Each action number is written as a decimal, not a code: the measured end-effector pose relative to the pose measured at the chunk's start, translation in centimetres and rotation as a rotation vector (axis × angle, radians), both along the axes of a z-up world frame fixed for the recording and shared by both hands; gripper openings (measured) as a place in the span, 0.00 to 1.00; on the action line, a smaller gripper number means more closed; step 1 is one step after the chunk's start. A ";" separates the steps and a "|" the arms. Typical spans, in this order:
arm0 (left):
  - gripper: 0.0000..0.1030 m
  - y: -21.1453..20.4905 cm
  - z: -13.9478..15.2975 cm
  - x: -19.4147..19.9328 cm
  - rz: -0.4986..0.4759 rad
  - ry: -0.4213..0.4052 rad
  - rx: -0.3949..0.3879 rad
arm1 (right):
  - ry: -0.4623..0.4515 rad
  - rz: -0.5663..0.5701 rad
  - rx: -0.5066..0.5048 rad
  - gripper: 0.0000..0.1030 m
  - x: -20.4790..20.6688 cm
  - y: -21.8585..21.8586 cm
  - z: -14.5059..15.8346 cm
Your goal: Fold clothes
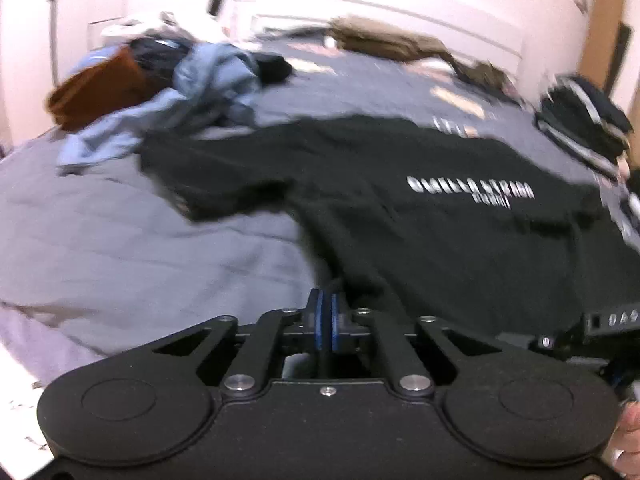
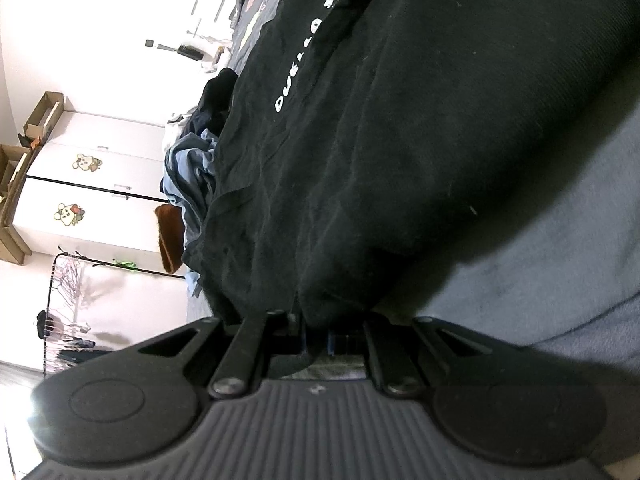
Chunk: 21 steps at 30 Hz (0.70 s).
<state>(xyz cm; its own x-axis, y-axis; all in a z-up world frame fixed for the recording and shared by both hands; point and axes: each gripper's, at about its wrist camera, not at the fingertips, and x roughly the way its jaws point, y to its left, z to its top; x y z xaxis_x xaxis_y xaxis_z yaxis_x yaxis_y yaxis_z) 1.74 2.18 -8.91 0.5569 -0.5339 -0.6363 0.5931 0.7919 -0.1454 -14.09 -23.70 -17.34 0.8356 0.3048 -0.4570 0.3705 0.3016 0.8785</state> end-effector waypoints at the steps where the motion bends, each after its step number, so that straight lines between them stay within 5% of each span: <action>1: 0.01 0.9 0.4 0.2 0.029 0.013 -0.016 | -0.002 -0.002 0.001 0.09 0.0 0.0 0.0; 5: 0.00 3.5 1.1 0.4 0.105 0.012 0.005 | -0.003 -0.011 -0.004 0.08 -0.1 -0.2 0.0; 9: 0.02 3.9 1.1 0.4 0.059 0.076 -0.069 | -0.001 -0.012 0.003 0.09 0.0 -0.1 0.0; 13: 0.40 2.1 1.5 -0.8 -0.030 -0.006 -0.070 | 0.002 -0.009 0.005 0.09 0.0 -0.1 0.0; 21: 0.30 -1.3 -0.5 -1.3 -0.132 -0.086 0.082 | 0.002 -0.006 0.002 0.09 0.0 -0.1 0.1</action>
